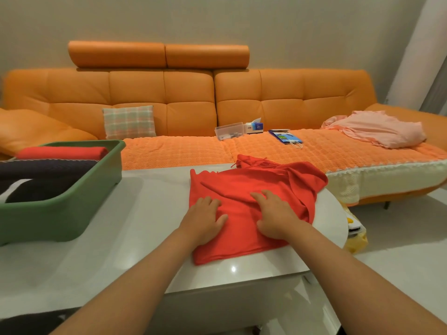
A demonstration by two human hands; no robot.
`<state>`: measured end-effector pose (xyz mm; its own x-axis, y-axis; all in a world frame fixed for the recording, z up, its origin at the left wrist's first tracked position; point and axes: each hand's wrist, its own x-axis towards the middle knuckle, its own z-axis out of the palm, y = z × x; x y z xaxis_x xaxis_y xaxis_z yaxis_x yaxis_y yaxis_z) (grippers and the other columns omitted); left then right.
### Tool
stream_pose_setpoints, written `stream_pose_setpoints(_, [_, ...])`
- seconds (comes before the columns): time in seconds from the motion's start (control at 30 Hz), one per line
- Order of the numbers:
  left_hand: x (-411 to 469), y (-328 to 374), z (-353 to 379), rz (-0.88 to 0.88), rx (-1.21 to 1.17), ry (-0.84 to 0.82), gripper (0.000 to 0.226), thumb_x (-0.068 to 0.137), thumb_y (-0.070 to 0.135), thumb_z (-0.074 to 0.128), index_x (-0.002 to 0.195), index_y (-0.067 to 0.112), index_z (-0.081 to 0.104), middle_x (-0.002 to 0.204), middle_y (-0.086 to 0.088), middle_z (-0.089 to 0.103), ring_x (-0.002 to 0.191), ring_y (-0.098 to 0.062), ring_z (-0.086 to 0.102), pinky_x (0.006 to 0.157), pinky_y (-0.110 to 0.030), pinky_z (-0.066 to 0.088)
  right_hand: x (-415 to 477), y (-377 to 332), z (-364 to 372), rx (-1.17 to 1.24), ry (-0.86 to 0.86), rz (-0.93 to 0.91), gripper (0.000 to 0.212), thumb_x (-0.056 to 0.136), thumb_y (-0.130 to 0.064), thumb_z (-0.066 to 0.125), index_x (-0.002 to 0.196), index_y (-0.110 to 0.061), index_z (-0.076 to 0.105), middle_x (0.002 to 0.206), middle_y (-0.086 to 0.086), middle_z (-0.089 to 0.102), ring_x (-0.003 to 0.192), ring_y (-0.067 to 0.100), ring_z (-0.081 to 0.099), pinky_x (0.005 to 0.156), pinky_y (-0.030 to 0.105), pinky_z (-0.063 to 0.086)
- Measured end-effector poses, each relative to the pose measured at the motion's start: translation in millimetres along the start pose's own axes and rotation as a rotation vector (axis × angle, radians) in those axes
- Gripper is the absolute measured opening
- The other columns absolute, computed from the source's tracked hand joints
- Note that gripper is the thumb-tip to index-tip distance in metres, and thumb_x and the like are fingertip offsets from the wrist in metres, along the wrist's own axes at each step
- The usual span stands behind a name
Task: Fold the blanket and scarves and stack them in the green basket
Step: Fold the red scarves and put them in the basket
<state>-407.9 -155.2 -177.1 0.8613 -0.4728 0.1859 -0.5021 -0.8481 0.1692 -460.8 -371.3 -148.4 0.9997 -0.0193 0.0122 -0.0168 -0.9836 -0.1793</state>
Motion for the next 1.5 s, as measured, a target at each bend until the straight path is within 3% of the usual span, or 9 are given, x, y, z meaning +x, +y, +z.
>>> stream_pose_setpoints(0.13, [0.5, -18.1, 7.3, -0.05, 0.039, -0.204, 0.084, 0.092, 0.072, 0.03, 0.158, 0.022, 0.012, 0.165, -0.002, 0.009, 0.151, -0.023, 0.006, 0.123, -0.036, 0.007, 9.7, -13.6, 4.0, -0.051, -0.135, 0.037, 0.083, 0.086, -0.031, 0.052, 0.158, -0.027, 0.01, 0.153, 0.011, 0.033, 0.139, 0.031, 0.034, 0.112, 0.045, 0.031])
stream_pose_setpoints(0.43, [-36.7, -104.1, -23.6, -0.072, 0.085, -0.294, 0.126, 0.04, 0.102, -0.014, 0.153, 0.049, 0.002, 0.165, 0.004, 0.001, 0.152, -0.022, -0.003, 0.123, -0.036, -0.001, 34.8, -88.4, 8.9, 0.01, -0.164, -0.08, 0.075, 0.091, -0.038, 0.053, 0.156, -0.023, 0.021, 0.148, 0.014, 0.036, 0.137, 0.034, 0.033, 0.114, 0.042, 0.032])
stream_pose_setpoints(0.73, [-84.2, -185.3, -55.3, -0.102, 0.109, -0.235, 0.092, 0.062, 0.09, 0.025, 0.144, 0.049, 0.031, 0.154, 0.007, 0.027, 0.145, -0.019, 0.019, 0.12, -0.037, 0.014, 70.0, -175.5, 14.3, 0.205, -0.173, -0.151, 0.055, 0.094, -0.038, 0.045, 0.148, -0.026, 0.042, 0.149, 0.009, 0.049, 0.134, 0.028, 0.048, 0.108, 0.034, 0.038])
stream_pose_setpoints(0.87, [-69.7, -182.6, -50.6, -0.081, 0.05, -0.043, 0.057, 0.073, 0.069, 0.026, 0.112, 0.039, 0.055, 0.117, 0.011, 0.045, 0.113, -0.015, 0.039, 0.101, -0.035, 0.032, 87.3, -180.0, 21.4, 0.115, -0.002, -0.108, 0.047, 0.089, -0.046, 0.05, 0.131, -0.026, 0.058, 0.133, 0.006, 0.058, 0.124, 0.026, 0.054, 0.1, 0.036, 0.044])
stream_pose_setpoints(1.03, [-34.0, -187.3, -36.7, -0.081, -0.04, 0.158, 0.02, 0.091, 0.025, 0.04, 0.089, 0.023, 0.06, 0.095, 0.0, 0.055, 0.093, -0.025, 0.05, 0.086, -0.041, 0.041, 106.0, -200.9, 38.3, -0.041, 0.08, -0.324, 0.058, 0.084, -0.062, 0.057, 0.131, -0.028, 0.056, 0.126, 0.002, 0.052, 0.119, 0.024, 0.054, 0.096, 0.039, 0.046])
stream_pose_setpoints(1.17, [-19.0, -196.2, -25.1, -0.128, -0.163, 0.395, 0.025, 0.079, 0.016, 0.031, 0.081, 0.017, 0.055, 0.083, -0.004, 0.053, 0.079, -0.03, 0.051, 0.07, -0.045, 0.045, 124.1, -211.3, 47.1, -0.246, 0.211, -0.456, 0.035, 0.092, -0.044, 0.051, 0.113, -0.02, 0.066, 0.112, 0.004, 0.059, 0.106, 0.028, 0.06, 0.076, 0.036, 0.046])
stream_pose_setpoints(1.33, [-9.9, -199.5, -20.3, -0.167, -0.103, 0.371, 0.04, 0.08, 0.027, 0.04, 0.114, 0.015, 0.058, 0.116, -0.004, 0.058, 0.107, -0.029, 0.054, 0.09, -0.042, 0.044, 140.4, -190.9, 39.8, 0.013, 0.216, -0.023, 0.028, 0.091, -0.032, 0.05, 0.105, -0.014, 0.068, 0.112, 0.01, 0.069, 0.106, 0.032, 0.063, 0.078, 0.035, 0.047])
stream_pose_setpoints(1.4, [-9.7, -201.3, -22.8, -0.162, -0.104, 0.151, 0.058, 0.087, 0.039, 0.043, 0.143, 0.023, 0.042, 0.151, -0.002, 0.039, 0.14, -0.025, 0.034, 0.114, -0.04, 0.027, 143.8, -177.1, 31.8, 0.086, 0.101, 0.149, 0.036, 0.089, -0.039, 0.055, 0.112, -0.013, 0.066, 0.117, 0.01, 0.068, 0.109, 0.032, 0.063, 0.079, 0.034, 0.046])
stream_pose_setpoints(1.5, [-5.6, -202.7, -28.0, -0.173, -0.009, -0.162, 0.065, 0.094, 0.052, 0.041, 0.154, 0.04, 0.021, 0.164, 0.002, 0.012, 0.151, -0.02, 0.01, 0.122, -0.039, 0.007, 146.8, -164.5, 26.6, 0.085, 0.002, 0.212, 0.037, 0.083, -0.035, 0.053, 0.111, -0.013, 0.065, 0.118, 0.01, 0.068, 0.108, 0.031, 0.064, 0.076, 0.032, 0.043])
